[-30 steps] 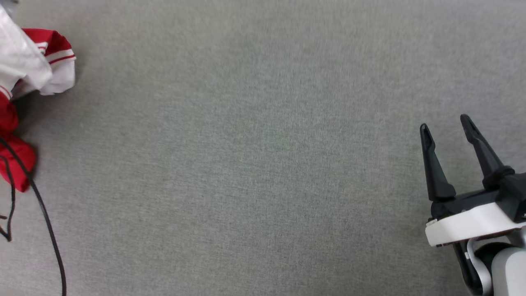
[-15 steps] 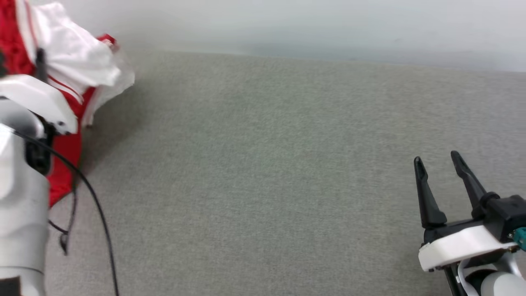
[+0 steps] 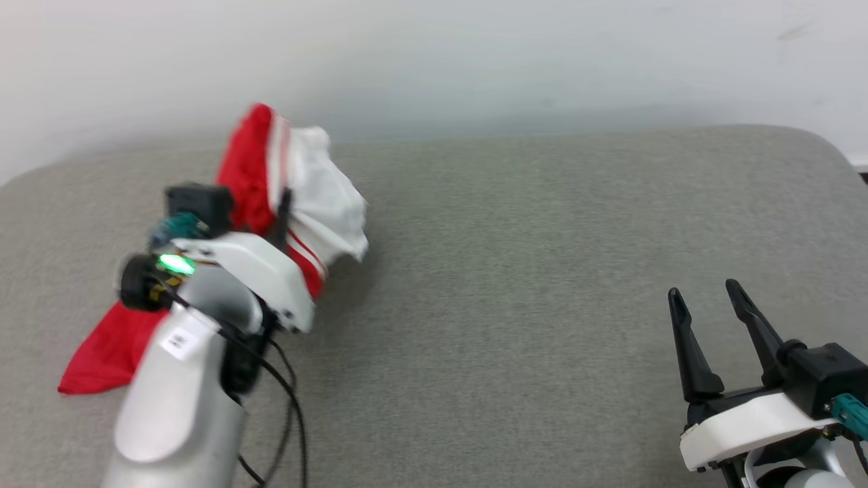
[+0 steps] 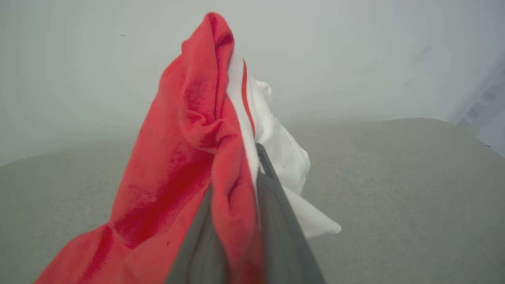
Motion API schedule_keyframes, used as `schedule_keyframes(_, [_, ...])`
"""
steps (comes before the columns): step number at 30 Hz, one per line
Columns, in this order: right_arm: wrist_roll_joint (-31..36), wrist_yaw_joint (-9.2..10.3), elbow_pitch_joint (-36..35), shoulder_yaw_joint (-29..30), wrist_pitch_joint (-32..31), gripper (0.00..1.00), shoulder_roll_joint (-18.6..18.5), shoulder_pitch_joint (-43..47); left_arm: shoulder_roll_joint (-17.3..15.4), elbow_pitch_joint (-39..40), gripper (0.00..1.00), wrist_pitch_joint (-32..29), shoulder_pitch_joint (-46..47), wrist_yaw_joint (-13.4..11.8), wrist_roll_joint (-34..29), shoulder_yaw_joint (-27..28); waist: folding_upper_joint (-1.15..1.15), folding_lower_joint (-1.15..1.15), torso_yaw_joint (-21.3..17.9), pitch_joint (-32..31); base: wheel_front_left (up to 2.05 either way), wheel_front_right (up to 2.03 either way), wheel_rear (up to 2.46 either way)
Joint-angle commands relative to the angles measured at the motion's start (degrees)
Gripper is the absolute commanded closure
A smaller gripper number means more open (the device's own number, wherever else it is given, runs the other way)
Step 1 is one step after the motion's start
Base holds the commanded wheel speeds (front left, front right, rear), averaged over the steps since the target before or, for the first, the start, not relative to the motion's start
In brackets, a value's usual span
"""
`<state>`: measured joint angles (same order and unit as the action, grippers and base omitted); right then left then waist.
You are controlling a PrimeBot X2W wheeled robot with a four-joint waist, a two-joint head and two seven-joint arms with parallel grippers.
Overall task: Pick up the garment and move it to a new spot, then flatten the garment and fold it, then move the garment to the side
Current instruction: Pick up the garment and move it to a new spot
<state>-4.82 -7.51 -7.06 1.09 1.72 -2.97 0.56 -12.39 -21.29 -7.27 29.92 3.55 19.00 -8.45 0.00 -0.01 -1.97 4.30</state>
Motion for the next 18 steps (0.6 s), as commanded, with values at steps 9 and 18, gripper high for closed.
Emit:
schedule_keyframes(9, [-2.71, 0.04, 1.23, -0.6, 1.83, 0.0, 0.15, -2.47, 6.08, 7.82, 1.0, -6.13, -7.31, 2.28, 1.56, -10.15, 0.0, 0.01, -7.22, 3.33, 0.0, 0.0, 0.0])
schedule_keyframes(18, [-5.16, 0.04, 3.98, -1.93, 4.75, 0.0, 0.15, -4.84, 8.48, 5.85, 1.0, -8.69, -9.03, 3.63, 2.14, -22.34, 0.0, 0.01, -10.41, 8.33, 0.0, 0.0, 0.0])
